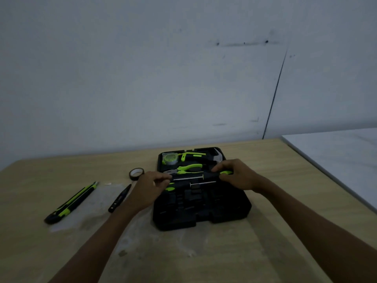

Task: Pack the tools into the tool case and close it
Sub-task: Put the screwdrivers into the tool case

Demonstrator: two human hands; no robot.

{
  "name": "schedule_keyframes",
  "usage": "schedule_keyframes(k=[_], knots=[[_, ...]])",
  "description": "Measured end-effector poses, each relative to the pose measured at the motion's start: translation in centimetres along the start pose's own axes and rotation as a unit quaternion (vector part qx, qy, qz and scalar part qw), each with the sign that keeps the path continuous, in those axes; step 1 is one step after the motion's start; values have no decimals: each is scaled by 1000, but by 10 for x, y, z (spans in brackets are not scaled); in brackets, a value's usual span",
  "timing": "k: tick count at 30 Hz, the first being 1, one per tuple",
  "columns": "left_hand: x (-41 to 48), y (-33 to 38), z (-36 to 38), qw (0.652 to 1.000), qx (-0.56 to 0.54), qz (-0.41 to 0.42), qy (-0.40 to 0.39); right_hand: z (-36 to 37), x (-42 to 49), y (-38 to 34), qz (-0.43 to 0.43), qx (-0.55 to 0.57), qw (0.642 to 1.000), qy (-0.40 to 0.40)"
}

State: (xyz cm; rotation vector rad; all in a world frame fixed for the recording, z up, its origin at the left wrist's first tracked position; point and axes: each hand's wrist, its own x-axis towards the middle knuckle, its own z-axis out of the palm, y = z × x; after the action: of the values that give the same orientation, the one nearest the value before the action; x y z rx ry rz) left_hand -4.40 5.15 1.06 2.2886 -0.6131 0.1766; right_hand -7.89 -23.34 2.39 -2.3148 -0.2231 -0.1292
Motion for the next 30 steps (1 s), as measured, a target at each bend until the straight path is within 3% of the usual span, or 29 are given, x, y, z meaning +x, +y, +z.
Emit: schedule_keyframes(k=[5, 11, 20, 30], knots=[[8, 4, 16, 998, 53, 18, -42, 0, -1, 8, -3, 40, 999, -14], [8, 4, 30, 995, 94, 25, -11, -5, -7, 19, -7, -2, 999, -53], [3, 4, 37, 999, 37, -2, 16, -3, -4, 17, -8, -68, 995, -74], [0, 1, 42, 998, 62, 3, 32, 5, -3, 15, 4, -94, 995, -46]])
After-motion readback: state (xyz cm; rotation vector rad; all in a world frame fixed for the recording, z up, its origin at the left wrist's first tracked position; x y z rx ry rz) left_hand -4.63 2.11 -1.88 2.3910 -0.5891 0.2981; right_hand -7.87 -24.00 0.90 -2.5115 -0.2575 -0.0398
